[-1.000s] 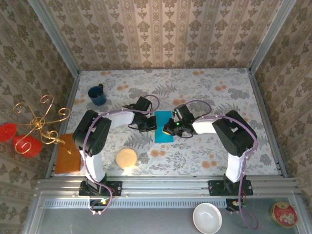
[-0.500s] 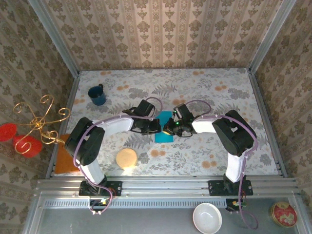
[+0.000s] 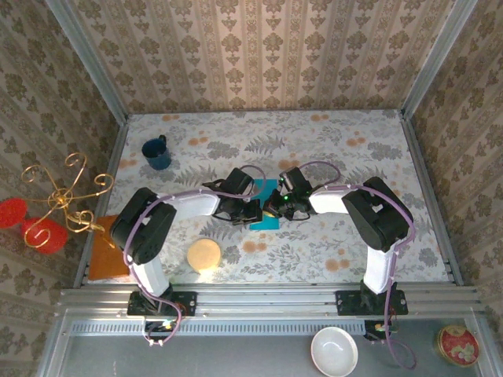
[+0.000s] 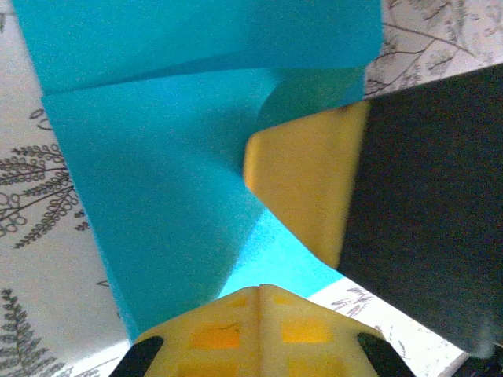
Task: Fold a paper plane with a square sheet of paper (pick it up from the middle)
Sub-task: Fold the triangle a second time at the center of the table.
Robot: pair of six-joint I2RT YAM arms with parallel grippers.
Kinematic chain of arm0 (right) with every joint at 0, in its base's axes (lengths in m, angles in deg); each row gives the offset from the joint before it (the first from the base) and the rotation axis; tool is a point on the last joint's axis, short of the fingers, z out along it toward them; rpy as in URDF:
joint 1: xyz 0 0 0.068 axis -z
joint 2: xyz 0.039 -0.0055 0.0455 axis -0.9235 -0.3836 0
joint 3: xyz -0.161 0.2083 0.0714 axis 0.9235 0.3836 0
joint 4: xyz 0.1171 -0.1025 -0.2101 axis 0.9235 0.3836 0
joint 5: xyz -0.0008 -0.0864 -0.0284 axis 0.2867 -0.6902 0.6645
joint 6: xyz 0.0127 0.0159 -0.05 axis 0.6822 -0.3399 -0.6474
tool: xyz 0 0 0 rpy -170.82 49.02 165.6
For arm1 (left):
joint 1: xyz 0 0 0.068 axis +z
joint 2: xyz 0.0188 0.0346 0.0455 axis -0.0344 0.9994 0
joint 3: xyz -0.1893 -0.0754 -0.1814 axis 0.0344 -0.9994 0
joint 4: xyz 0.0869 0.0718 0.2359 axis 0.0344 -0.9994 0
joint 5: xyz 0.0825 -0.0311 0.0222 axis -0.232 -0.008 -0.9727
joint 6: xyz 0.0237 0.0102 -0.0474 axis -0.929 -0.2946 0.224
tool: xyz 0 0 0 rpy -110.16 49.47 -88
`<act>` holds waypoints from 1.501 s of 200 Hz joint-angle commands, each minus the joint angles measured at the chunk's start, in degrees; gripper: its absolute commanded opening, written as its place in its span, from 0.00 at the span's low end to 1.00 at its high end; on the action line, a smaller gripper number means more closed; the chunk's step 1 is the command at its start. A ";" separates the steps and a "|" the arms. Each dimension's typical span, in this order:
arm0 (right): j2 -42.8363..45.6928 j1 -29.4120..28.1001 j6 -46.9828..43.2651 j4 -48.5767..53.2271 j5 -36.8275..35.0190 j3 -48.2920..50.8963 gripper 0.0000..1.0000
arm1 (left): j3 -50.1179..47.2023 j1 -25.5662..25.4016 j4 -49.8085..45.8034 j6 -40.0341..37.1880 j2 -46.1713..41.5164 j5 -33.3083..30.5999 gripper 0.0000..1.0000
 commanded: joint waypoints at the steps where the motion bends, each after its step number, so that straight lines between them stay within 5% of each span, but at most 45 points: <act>1: -4.01 0.73 0.81 8.07 -4.53 1.09 0.00 | 0.86 -0.10 -0.36 0.06 1.16 0.85 0.07; 300: -5.53 0.99 -0.53 10.70 -4.88 0.48 0.00 | -4.01 1.94 -7.18 -4.70 1.18 0.47 0.01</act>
